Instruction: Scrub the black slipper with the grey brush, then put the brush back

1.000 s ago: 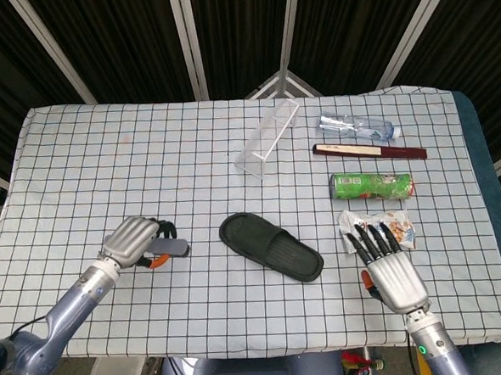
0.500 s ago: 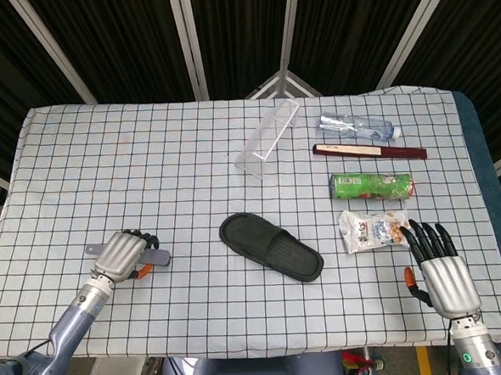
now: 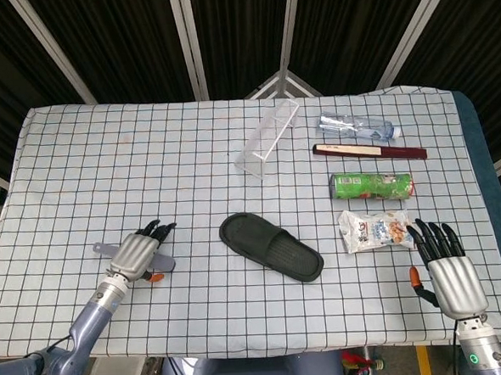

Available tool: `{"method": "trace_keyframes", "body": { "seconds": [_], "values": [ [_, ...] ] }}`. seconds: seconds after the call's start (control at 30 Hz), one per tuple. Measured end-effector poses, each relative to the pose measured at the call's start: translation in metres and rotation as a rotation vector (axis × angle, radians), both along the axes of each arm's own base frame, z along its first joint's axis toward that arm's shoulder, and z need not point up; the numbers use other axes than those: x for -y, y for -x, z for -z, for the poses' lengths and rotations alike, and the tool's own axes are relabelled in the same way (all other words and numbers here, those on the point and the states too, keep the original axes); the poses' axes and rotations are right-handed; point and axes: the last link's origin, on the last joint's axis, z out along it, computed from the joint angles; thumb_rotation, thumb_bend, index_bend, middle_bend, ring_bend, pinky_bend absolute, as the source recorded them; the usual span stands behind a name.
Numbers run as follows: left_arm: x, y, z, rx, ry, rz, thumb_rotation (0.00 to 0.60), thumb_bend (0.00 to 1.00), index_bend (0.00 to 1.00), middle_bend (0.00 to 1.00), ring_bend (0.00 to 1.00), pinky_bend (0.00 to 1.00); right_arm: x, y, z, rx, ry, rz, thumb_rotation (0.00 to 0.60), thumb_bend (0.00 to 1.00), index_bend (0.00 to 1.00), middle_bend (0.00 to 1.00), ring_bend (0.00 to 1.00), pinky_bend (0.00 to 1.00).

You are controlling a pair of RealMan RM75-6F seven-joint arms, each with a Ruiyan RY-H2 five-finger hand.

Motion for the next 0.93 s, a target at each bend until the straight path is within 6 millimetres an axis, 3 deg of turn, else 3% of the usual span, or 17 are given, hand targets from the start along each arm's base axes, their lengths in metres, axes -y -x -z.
{"method": "trace_keyframes", "body": {
  "seconds": [0.2, 0.37, 0.47, 0.6, 0.77, 0.93],
  "values": [
    [0.009, -0.016, -0.038, 0.116, 0.006, 0.027, 0.466, 0.00, 0.00, 0.00, 0.00, 0.17, -0.002, -0.003, 0.001, 0.001, 0.003, -0.010, 0.523, 0.61, 0.00, 0.00, 0.00, 0.00],
    [0.029, -0.018, -0.093, 0.200, -0.096, 0.101, 0.470, 0.00, 0.00, 0.00, 0.00, 0.15, -0.003, -0.005, 0.000, -0.001, 0.009, -0.016, 0.522, 0.61, 0.00, 0.00, 0.00, 0.00],
    [0.052, -0.005, -0.129, 0.215, -0.181, 0.109, 0.507, 0.00, 0.00, 0.00, 0.00, 0.12, -0.004, -0.005, -0.002, -0.003, 0.017, -0.016, 0.522, 0.59, 0.00, 0.00, 0.00, 0.00],
    [0.098, 0.030, -0.167, 0.168, -0.312, 0.024, 0.584, 0.00, 0.00, 0.00, 0.00, 0.10, -0.007, -0.004, -0.008, -0.010, 0.035, 0.001, 0.523, 0.49, 0.00, 0.00, 0.00, 0.00],
    [0.148, 0.072, -0.180, 0.011, -0.451, -0.083, 0.600, 0.00, 0.00, 0.00, 0.00, 0.08, -0.015, 0.000, -0.020, -0.027, 0.062, 0.058, 0.505, 0.46, 0.00, 0.00, 0.00, 0.00],
    [0.169, 0.094, -0.174, -0.113, -0.492, -0.152, 0.600, 0.00, 0.00, 0.00, 0.00, 0.07, -0.018, -0.001, -0.023, -0.047, 0.059, 0.073, 0.506, 0.45, 0.00, 0.00, 0.00, 0.00]
  ]
}}
